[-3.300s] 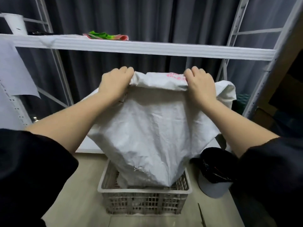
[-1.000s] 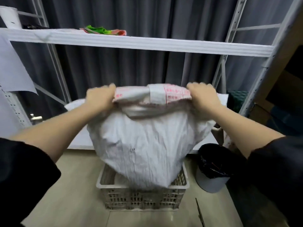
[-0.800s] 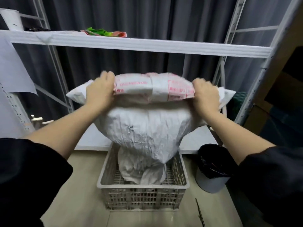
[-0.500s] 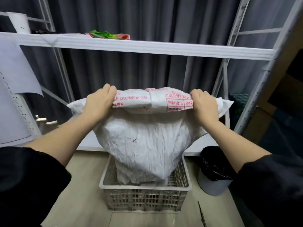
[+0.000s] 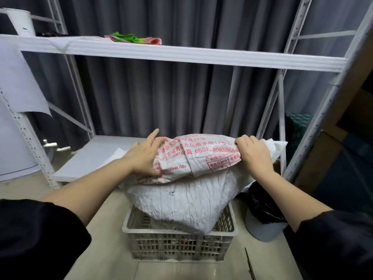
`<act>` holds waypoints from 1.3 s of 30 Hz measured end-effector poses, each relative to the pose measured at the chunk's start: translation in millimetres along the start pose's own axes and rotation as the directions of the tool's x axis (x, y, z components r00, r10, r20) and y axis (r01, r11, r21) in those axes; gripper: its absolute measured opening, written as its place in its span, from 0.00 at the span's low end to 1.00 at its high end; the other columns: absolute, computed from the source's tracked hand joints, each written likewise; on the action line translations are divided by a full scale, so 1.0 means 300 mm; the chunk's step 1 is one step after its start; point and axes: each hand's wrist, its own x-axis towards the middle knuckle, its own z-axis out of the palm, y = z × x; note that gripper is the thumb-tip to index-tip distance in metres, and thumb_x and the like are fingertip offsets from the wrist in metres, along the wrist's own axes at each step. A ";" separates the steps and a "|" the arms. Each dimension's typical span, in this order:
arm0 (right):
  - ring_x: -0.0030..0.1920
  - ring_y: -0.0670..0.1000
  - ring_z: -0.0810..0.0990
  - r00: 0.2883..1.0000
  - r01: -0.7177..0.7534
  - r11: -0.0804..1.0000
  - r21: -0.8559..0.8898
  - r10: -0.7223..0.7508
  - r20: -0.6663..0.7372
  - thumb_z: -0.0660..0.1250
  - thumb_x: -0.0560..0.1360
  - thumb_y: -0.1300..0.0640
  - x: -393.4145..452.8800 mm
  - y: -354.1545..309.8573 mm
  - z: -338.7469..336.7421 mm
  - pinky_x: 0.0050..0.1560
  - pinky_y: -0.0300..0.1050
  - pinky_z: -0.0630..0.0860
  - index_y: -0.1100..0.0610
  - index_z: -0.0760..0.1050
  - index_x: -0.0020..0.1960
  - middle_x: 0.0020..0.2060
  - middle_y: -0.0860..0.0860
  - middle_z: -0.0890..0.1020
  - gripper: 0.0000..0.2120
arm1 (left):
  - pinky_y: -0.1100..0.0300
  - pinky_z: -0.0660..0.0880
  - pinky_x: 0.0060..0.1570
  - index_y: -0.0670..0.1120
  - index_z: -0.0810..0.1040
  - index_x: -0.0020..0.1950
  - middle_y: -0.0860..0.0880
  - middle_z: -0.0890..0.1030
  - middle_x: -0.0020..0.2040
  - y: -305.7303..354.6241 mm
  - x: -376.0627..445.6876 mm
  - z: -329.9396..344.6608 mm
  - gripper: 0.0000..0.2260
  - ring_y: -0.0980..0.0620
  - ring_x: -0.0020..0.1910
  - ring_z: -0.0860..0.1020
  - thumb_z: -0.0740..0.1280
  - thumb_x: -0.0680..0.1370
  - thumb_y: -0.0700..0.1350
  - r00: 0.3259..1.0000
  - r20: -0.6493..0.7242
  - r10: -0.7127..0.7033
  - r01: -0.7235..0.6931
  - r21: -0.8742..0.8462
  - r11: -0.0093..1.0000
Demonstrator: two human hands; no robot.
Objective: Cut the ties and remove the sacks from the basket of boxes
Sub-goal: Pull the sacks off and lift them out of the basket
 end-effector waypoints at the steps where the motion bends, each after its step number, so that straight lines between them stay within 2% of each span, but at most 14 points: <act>1: 0.32 0.57 0.74 1.000 0.022 1.000 0.001 -0.022 0.014 0.68 0.65 0.63 -0.012 0.003 -0.002 0.30 0.47 0.66 0.60 0.73 0.43 0.34 0.56 0.76 0.07 | 0.46 0.62 0.66 0.50 0.42 0.77 0.44 0.45 0.78 0.011 0.012 0.018 0.55 0.45 0.74 0.62 0.72 0.62 0.65 0.997 0.013 -0.078 0.077 0.038 0.996; 3: 0.35 0.57 0.75 0.985 0.135 0.990 0.050 -0.139 0.098 0.71 0.64 0.55 -0.038 0.021 -0.011 0.36 0.47 0.62 0.58 0.72 0.47 0.37 0.55 0.76 0.15 | 0.46 0.61 0.65 0.49 0.38 0.77 0.41 0.58 0.76 0.034 0.033 0.056 0.56 0.44 0.72 0.65 0.69 0.63 0.67 0.980 -0.015 -0.198 0.198 0.124 0.972; 7: 0.48 0.53 0.75 0.868 0.283 0.927 0.245 -0.356 0.346 0.61 0.69 0.34 -0.067 0.056 -0.035 0.49 0.47 0.65 0.53 0.72 0.56 0.50 0.51 0.76 0.27 | 0.51 0.64 0.54 0.46 0.64 0.65 0.46 0.78 0.58 0.049 0.068 0.112 0.29 0.44 0.57 0.75 0.66 0.69 0.57 0.949 -0.234 -0.209 0.259 0.207 0.944; 11: 0.68 0.54 0.68 0.883 0.062 0.961 0.271 -0.179 0.433 0.63 0.67 0.31 -0.014 0.020 -0.025 0.63 0.48 0.61 0.52 0.68 0.66 0.68 0.50 0.68 0.35 | 0.52 0.63 0.45 0.44 0.71 0.50 0.44 0.82 0.43 0.039 0.079 0.128 0.20 0.43 0.44 0.79 0.73 0.64 0.50 0.941 -0.320 -0.109 0.186 0.219 0.958; 14: 0.77 0.53 0.48 0.704 -0.211 0.955 0.209 0.000 0.710 0.72 0.60 0.34 0.032 -0.038 0.015 0.73 0.58 0.51 0.50 0.41 0.77 0.77 0.48 0.50 0.58 | 0.53 0.59 0.39 0.45 0.70 0.40 0.45 0.79 0.32 0.032 0.076 0.145 0.20 0.44 0.32 0.77 0.77 0.55 0.45 0.905 -0.425 -0.022 0.156 0.283 0.946; 16: 0.76 0.55 0.52 0.620 -0.312 0.937 0.158 0.075 0.781 0.73 0.59 0.38 0.024 -0.071 0.054 0.73 0.61 0.53 0.48 0.35 0.76 0.77 0.50 0.53 0.61 | 0.51 0.63 0.45 0.45 0.72 0.44 0.45 0.80 0.38 0.027 0.074 0.138 0.20 0.43 0.39 0.78 0.75 0.59 0.48 0.904 -0.428 -0.010 0.139 0.273 0.952; 18: 0.72 0.58 0.62 0.590 -0.339 0.937 0.089 0.139 0.795 0.72 0.61 0.39 -0.004 -0.091 0.091 0.69 0.60 0.59 0.49 0.37 0.77 0.72 0.53 0.64 0.58 | 0.48 0.65 0.58 0.48 0.71 0.60 0.45 0.77 0.55 0.009 0.067 0.130 0.28 0.43 0.54 0.76 0.72 0.64 0.55 0.958 -0.281 -0.059 0.119 0.204 0.972; 20: 0.65 0.57 0.71 0.628 -0.301 0.953 0.030 0.175 0.758 0.69 0.65 0.37 -0.034 -0.097 0.118 0.64 0.56 0.64 0.53 0.47 0.76 0.66 0.53 0.72 0.49 | 0.46 0.64 0.63 0.55 0.54 0.75 0.44 0.64 0.71 -0.022 0.053 0.113 0.46 0.42 0.65 0.71 0.72 0.62 0.61 0.991 -0.007 -0.131 0.131 0.075 0.989; 22: 0.61 0.56 0.74 0.709 -0.254 0.967 0.024 0.169 0.685 0.63 0.70 0.35 -0.056 -0.111 0.129 0.59 0.53 0.66 0.54 0.60 0.70 0.62 0.53 0.76 0.36 | 0.46 0.66 0.61 0.56 0.44 0.77 0.45 0.62 0.74 -0.041 0.039 0.101 0.54 0.42 0.65 0.72 0.74 0.61 0.62 0.961 0.158 -0.228 0.222 0.060 0.973; 23: 0.59 0.56 0.75 0.739 -0.244 0.969 0.036 0.162 0.654 0.59 0.72 0.33 -0.062 -0.122 0.126 0.58 0.52 0.67 0.54 0.65 0.67 0.60 0.53 0.77 0.32 | 0.47 0.66 0.60 0.54 0.48 0.76 0.46 0.69 0.70 -0.043 0.030 0.104 0.50 0.43 0.63 0.74 0.73 0.62 0.61 0.945 0.176 -0.275 0.260 0.101 0.960; 26: 0.55 0.57 0.76 0.782 -0.247 0.966 0.081 0.149 0.605 0.56 0.73 0.31 -0.035 -0.143 0.086 0.54 0.51 0.68 0.53 0.70 0.59 0.55 0.53 0.78 0.28 | 0.53 0.67 0.55 0.51 0.66 0.63 0.49 0.80 0.58 -0.033 0.016 0.131 0.22 0.46 0.58 0.77 0.65 0.72 0.55 0.961 -0.006 -0.276 0.270 0.238 0.933; 33: 0.52 0.61 0.77 0.884 -0.320 0.945 0.063 0.274 0.378 0.62 0.70 0.41 0.248 0.018 -0.097 0.50 0.54 0.68 0.55 0.70 0.52 0.50 0.54 0.79 0.19 | 0.52 0.63 0.44 0.48 0.72 0.51 0.47 0.81 0.47 -0.024 0.054 -0.152 0.13 0.43 0.47 0.80 0.64 0.70 0.54 0.830 -0.516 -0.211 0.325 0.141 0.935; 37: 0.51 0.60 0.77 0.811 -0.222 0.975 0.006 0.181 0.557 0.65 0.71 0.44 0.232 0.014 -0.107 0.47 0.52 0.66 0.55 0.68 0.52 0.51 0.54 0.79 0.17 | 0.48 0.65 0.54 0.49 0.69 0.54 0.46 0.80 0.54 -0.002 0.032 -0.185 0.12 0.44 0.55 0.78 0.61 0.75 0.53 0.961 -0.201 -0.188 0.235 0.245 0.941; 39: 0.50 0.60 0.77 0.872 -0.248 0.969 0.017 0.215 0.439 0.64 0.71 0.47 0.248 0.017 -0.123 0.45 0.52 0.65 0.55 0.69 0.50 0.49 0.55 0.79 0.14 | 0.48 0.65 0.54 0.49 0.70 0.53 0.45 0.80 0.53 -0.014 0.032 -0.238 0.11 0.43 0.54 0.78 0.61 0.75 0.52 0.934 -0.298 -0.198 0.262 0.193 0.946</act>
